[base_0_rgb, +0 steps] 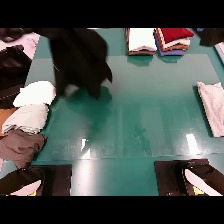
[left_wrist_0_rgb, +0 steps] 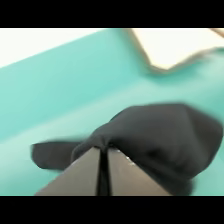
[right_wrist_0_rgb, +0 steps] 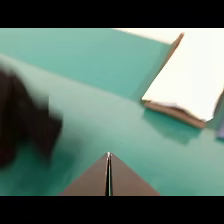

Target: Fold the shirts.

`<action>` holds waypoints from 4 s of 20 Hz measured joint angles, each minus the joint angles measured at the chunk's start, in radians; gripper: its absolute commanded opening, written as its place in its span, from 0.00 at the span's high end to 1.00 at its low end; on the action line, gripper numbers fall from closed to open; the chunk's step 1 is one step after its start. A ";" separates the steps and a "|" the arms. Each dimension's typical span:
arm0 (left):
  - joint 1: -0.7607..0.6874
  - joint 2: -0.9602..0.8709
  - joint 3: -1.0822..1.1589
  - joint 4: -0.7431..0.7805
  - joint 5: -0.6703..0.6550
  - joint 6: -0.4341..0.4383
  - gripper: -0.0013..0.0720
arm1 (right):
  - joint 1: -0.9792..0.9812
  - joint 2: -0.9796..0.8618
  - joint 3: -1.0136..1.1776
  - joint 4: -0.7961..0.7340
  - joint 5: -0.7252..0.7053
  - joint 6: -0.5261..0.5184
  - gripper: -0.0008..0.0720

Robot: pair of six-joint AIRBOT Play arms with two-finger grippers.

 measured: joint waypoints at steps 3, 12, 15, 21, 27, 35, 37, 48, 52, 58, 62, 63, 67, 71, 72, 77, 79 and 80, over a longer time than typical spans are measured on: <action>-0.174 -0.060 -0.018 -0.079 -0.007 0.007 0.55 | -0.047 0.000 0.040 -0.012 0.041 0.016 0.97; -0.146 -0.192 -0.028 -0.171 -0.038 -0.042 0.21 | -0.256 0.014 -0.036 -0.015 0.291 0.040 0.96; 0.008 -0.199 -0.062 -0.190 -0.117 -0.062 0.21 | -0.319 0.057 -0.225 -0.015 0.323 0.040 0.96; 0.180 -0.222 -0.362 -0.378 -0.153 -0.015 0.21 | -0.373 0.090 -0.575 0.050 0.319 0.040 0.96; 0.167 -0.301 -0.624 -0.612 -0.065 0.086 0.21 | -0.379 0.055 -0.664 0.213 0.257 0.021 0.96; 0.056 -0.343 -0.680 -0.704 0.050 0.113 0.40 | -0.379 0.047 -0.678 0.261 0.229 0.015 0.96; 0.049 -0.345 -0.682 -0.713 0.068 0.113 0.40 | -0.379 0.047 -0.678 0.264 0.227 0.014 0.96; 0.189 -0.254 -0.531 -0.630 0.071 0.116 0.95 | -0.380 0.045 -0.720 0.203 0.238 0.008 0.45; 0.249 -0.206 -0.480 -0.599 0.057 0.116 0.95 | -0.341 -0.010 -0.824 0.185 0.201 -0.007 0.45; 0.269 -0.190 -0.463 -0.580 0.021 0.116 0.95 | -0.156 -0.220 -0.838 0.292 0.048 -0.067 0.45; 0.272 -0.188 -0.462 -0.574 0.001 0.116 0.95 | -0.048 -0.378 -0.733 0.315 0.000 -0.079 0.46; 0.272 -0.188 -0.462 -0.574 0.000 0.116 0.95 | -0.029 -0.413 -0.708 0.316 -0.006 -0.081 0.48; 0.272 -0.187 -0.462 -0.571 -0.006 0.115 0.95 | 0.027 -0.515 -0.624 0.318 -0.017 -0.095 0.97; 0.272 -0.146 -0.425 -0.549 -0.014 0.115 0.95 | 0.039 -0.484 -0.528 0.298 -0.016 -0.123 0.97; 0.272 -0.118 -0.396 -0.538 -0.015 0.115 0.95 | 0.034 -0.450 -0.492 0.288 -0.010 -0.126 0.97; 0.272 0.084 -0.163 -0.491 -0.015 0.115 0.95 | -0.007 -0.195 -0.226 0.249 0.067 -0.130 0.97; 0.272 0.169 -0.071 -0.484 -0.016 0.115 0.95 | -0.016 -0.098 -0.119 0.248 0.100 -0.129 0.97; 0.272 0.212 -0.028 -0.484 -0.016 0.115 0.95 | -0.019 -0.057 -0.075 0.247 0.117 -0.124 0.97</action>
